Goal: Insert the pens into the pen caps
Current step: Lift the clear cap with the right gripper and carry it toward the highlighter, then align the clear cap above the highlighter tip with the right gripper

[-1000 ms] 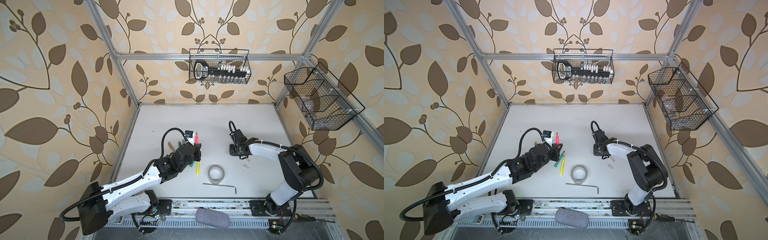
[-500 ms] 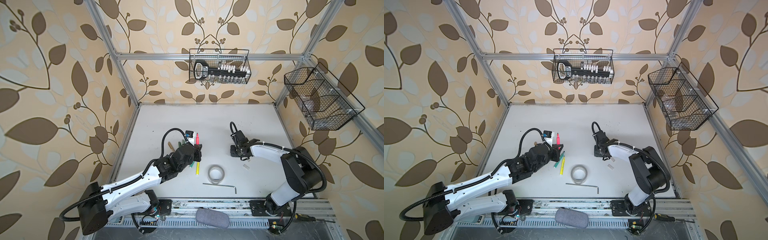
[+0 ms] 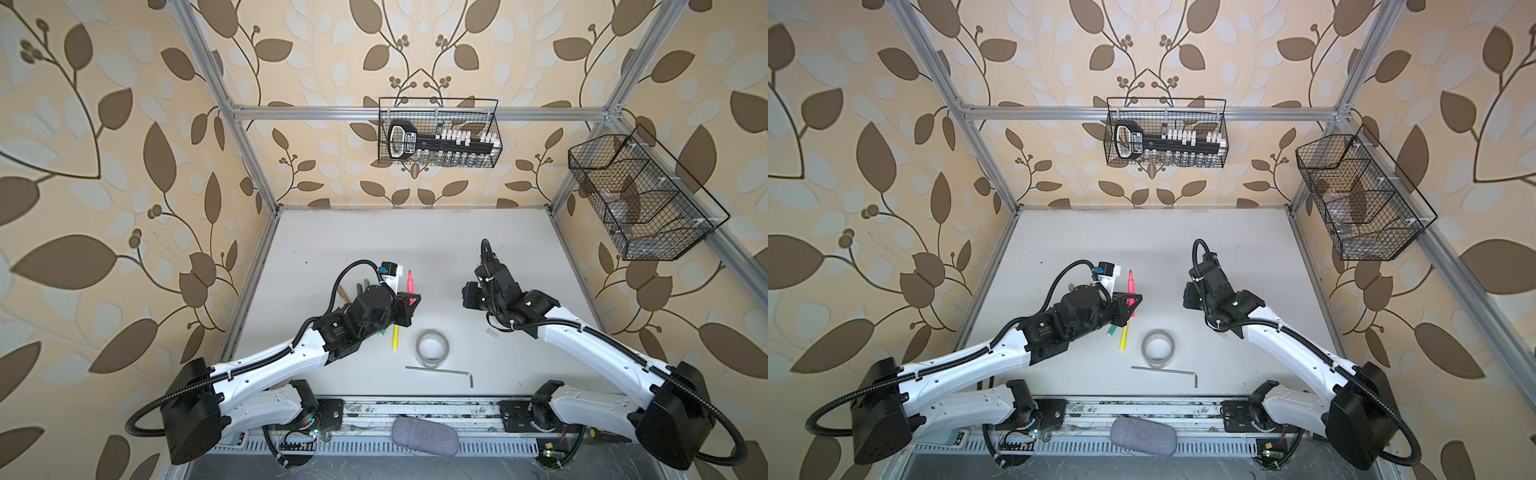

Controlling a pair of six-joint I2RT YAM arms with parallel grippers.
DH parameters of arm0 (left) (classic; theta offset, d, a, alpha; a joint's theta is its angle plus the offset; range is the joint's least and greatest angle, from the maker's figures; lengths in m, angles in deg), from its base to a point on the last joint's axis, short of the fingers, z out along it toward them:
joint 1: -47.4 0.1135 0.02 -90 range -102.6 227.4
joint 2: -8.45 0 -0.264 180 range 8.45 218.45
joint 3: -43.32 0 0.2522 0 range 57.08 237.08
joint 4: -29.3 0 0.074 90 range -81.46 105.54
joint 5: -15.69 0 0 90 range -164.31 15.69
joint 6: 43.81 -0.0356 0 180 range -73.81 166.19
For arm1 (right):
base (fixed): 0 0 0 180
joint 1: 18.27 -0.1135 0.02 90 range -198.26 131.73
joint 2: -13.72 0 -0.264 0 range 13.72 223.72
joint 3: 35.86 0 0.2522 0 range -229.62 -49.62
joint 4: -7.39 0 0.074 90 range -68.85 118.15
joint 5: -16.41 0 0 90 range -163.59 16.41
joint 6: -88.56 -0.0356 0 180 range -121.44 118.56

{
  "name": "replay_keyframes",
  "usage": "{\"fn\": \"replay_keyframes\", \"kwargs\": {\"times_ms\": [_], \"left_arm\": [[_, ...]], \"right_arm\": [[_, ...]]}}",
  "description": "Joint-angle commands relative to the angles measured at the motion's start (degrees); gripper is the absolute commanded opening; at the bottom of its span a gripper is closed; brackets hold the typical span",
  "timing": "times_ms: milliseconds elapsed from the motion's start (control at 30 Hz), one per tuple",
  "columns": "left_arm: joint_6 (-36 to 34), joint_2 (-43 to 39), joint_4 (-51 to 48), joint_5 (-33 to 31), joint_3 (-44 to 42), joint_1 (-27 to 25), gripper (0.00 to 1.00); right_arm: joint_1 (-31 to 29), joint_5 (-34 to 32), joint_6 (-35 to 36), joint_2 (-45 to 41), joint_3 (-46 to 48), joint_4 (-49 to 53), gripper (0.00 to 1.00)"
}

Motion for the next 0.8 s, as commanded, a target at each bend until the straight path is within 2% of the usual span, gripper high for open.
{"fn": "replay_keyframes", "kwargs": {"times_ms": [0,333,600,767], "left_arm": [[2.3,1.6,5.4,3.2,1.6,-0.4,0.0],[1.8,6.2,9.7,3.2,2.2,-2.5,0.0],[-4.8,6.6,15.6,5.5,1.0,-4.3,0.0],[-7.2,6.5,17.7,6.3,0.1,-4.7,0.0]], "right_arm": [[-1.9,-1.1,-5.7,-2.5,-2.3,-1.8,0.17],[-3.7,-1.0,-9.2,-5.9,-8.3,-6.4,0.16],[-5.0,2.6,-14.1,-7.2,-5.5,-16.0,0.14],[-7.7,1.3,-14.9,-7.1,-5.0,-18.7,0.14]]}}
